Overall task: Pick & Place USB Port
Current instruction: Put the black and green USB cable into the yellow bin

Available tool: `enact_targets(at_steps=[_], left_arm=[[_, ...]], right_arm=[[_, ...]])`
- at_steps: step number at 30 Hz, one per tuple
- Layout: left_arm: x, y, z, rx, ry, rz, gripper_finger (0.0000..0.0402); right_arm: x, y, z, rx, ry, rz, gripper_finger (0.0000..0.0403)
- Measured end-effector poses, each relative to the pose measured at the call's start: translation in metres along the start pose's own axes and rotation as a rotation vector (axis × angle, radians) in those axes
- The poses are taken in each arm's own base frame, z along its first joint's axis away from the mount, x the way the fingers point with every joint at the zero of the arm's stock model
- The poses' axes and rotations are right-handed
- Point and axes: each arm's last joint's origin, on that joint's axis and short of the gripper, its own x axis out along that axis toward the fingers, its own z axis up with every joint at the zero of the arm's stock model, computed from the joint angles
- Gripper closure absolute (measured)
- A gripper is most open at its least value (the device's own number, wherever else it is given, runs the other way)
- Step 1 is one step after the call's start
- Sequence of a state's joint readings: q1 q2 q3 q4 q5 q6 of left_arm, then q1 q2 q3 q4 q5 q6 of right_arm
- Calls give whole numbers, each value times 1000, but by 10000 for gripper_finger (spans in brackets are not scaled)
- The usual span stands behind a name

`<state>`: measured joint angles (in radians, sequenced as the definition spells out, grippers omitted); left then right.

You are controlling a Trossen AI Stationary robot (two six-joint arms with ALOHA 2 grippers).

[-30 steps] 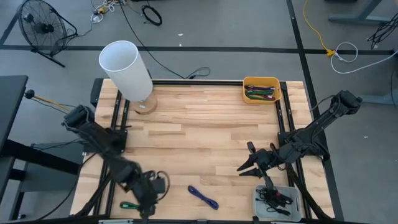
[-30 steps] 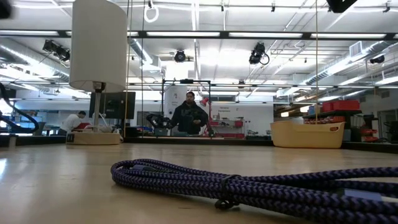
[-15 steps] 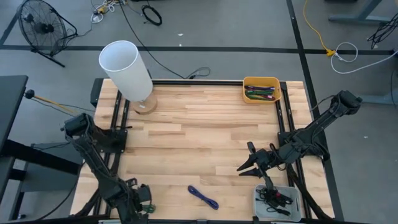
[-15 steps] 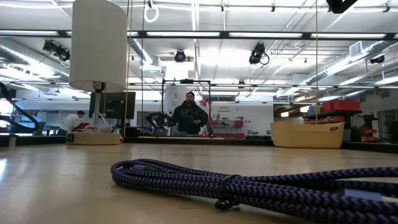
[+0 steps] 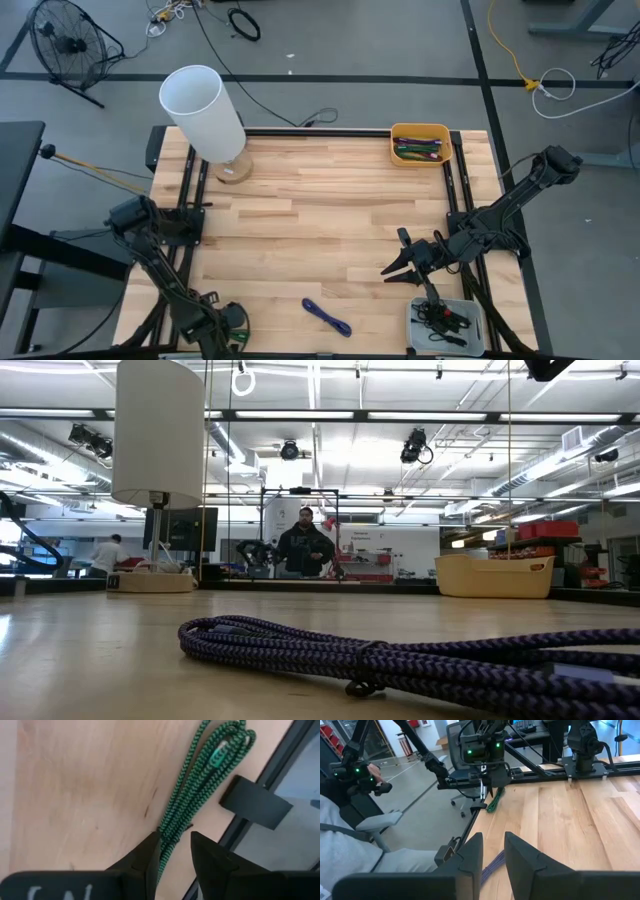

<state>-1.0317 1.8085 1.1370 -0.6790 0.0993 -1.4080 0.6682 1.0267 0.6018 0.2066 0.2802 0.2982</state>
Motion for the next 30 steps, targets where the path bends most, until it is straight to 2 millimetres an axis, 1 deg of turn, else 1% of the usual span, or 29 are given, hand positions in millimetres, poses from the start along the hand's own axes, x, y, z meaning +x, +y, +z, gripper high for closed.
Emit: enact_targets(at_steps=[5, 10, 13, 18, 20, 21, 23, 24, 28, 30], left_arm=[[2, 1, 2, 12, -36, 17, 287], [14, -1, 5, 19, -15, 23, 287], [20, -5, 6, 53, -4, -2, 287], [22, -4, 8, 122, -32, 15, 291], [22, -2, 8, 153, -34, 37, 308], [22, -2, 8, 174, -28, 37, 324], [22, -1, 8, 190, -18, 48, 370], [22, 1, 9, 186, -15, 60, 383], [21, 2, 12, 169, -29, 70, 392], [18, 2, 18, 152, -31, 82, 393]], right_arm=[[0, 0, -1, -1, 5, -2, 321], [0, -1, -3, -6, 26, -8, 321], [0, -1, -4, -8, 39, -12, 321], [0, -1, -4, -10, 43, -13, 321], [0, -1, -4, -10, 43, -13, 321], [0, -1, -4, -10, 44, -13, 321], [0, -1, -5, -11, 46, -14, 321], [0, -1, -5, -11, 46, -14, 321], [0, -1, -5, -12, 48, -15, 321], [0, -2, -5, -16, 48, -22, 321]])
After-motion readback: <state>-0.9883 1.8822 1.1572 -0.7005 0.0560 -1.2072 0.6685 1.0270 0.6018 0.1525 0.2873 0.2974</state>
